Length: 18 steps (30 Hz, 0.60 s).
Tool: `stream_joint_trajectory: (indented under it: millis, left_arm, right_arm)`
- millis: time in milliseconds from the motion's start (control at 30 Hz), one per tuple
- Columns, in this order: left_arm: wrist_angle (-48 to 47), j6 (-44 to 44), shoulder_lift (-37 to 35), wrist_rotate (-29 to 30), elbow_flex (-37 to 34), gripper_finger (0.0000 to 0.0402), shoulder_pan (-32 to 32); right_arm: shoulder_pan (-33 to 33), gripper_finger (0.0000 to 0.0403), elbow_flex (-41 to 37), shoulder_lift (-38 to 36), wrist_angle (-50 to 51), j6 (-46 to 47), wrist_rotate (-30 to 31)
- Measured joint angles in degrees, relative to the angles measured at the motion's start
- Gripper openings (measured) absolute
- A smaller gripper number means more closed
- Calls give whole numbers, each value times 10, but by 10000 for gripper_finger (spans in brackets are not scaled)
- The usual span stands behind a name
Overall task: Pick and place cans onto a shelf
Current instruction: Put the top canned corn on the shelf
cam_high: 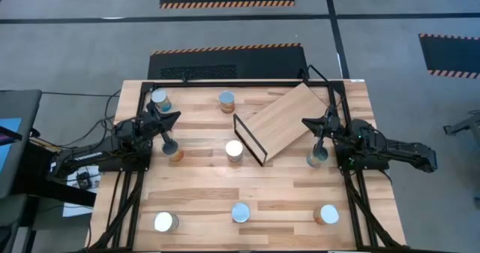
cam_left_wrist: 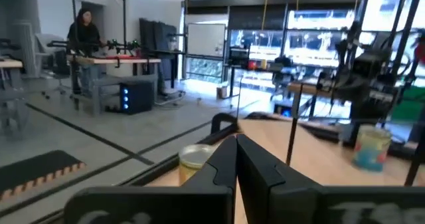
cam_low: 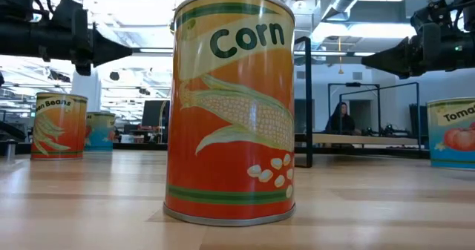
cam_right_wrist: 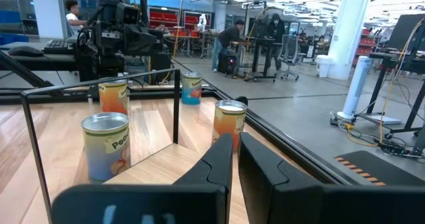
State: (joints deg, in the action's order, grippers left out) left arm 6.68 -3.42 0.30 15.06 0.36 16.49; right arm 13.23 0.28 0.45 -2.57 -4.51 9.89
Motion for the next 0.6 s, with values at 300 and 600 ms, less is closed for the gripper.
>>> stream_joint_trajectory:
  millis: [300, 600]
  left_arm:
    - [29, 3, 0, 65, 0, 0, 0]
    - [25, -2, 22, -48, 0, 0, 0]
  right_arm:
    - [0, 49, 0, 0, 0, 0, 0]
    - [0, 49, 0, 0, 0, 0, 0]
